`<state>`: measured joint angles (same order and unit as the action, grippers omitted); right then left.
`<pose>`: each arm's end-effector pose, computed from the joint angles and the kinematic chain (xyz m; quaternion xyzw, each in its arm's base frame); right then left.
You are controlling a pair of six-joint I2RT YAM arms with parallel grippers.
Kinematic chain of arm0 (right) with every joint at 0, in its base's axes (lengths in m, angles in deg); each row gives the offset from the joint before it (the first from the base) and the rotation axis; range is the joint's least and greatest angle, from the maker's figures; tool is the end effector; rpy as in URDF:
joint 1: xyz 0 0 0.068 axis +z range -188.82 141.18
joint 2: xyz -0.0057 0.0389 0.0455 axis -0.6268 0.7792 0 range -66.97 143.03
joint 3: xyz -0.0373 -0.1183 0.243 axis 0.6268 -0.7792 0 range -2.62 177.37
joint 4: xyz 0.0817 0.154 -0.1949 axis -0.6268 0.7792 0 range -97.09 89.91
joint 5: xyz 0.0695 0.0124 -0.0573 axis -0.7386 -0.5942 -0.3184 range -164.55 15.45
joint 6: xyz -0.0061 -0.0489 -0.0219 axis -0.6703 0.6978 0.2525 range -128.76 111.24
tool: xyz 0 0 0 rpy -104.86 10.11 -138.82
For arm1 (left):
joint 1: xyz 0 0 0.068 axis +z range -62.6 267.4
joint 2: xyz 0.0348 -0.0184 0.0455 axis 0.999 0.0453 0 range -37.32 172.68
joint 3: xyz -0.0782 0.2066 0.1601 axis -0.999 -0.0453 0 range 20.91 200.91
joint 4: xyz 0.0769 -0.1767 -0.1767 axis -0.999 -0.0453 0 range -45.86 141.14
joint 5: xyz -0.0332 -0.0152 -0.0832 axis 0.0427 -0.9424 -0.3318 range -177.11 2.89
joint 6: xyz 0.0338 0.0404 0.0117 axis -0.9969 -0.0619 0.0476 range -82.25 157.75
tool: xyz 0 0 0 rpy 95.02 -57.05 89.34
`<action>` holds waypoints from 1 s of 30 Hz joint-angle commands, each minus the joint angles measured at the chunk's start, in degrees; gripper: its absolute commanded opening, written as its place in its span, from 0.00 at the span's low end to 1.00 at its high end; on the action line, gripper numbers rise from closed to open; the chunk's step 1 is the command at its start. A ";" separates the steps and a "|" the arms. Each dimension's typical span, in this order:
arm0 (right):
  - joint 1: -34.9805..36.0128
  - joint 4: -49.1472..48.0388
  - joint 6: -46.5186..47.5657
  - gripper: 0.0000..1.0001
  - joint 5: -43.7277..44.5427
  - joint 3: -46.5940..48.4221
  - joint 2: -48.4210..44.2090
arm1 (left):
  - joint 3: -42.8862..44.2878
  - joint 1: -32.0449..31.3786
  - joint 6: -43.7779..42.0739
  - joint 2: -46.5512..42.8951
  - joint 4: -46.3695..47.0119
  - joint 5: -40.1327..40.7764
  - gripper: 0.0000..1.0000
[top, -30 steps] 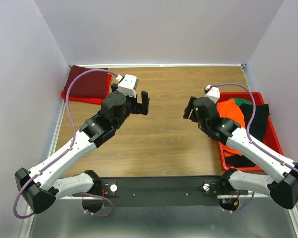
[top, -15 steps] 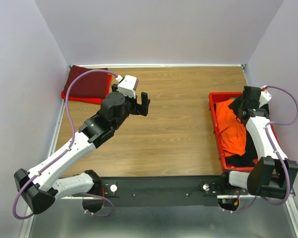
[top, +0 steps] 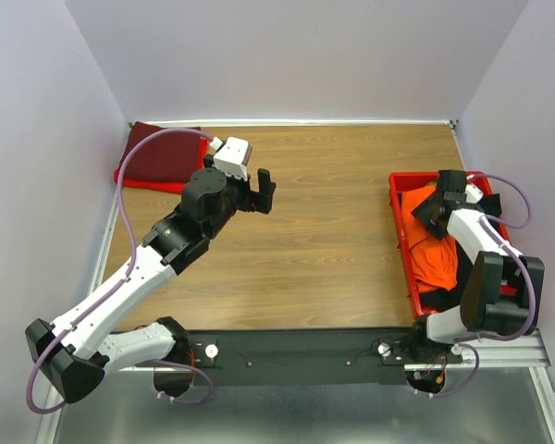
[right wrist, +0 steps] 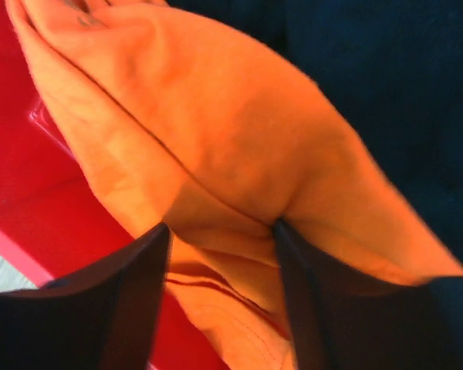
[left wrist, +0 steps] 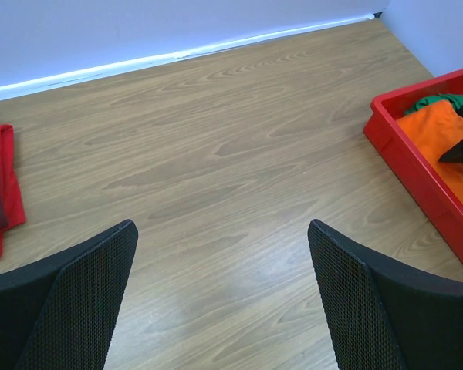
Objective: Fold and stack the t-shirts
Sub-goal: Grab the tshirt from the pile, then move the tshirt to the center of the board
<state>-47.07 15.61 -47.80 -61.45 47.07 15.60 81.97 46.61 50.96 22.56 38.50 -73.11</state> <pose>0.2815 -0.0490 0.2030 0.4116 0.8558 -0.0270 0.3124 0.1856 -0.1486 0.3853 0.1083 0.7647 -0.2012 0.6026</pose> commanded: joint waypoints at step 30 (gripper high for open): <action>41.03 6.13 6.87 0.01 -13.98 51.64 -1.63 | -1.55 9.67 2.43 -5.65 2.54 1.38 0.98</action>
<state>-9.19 20.11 -43.21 -77.07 96.18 10.85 81.34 54.65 52.49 18.64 39.44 -73.42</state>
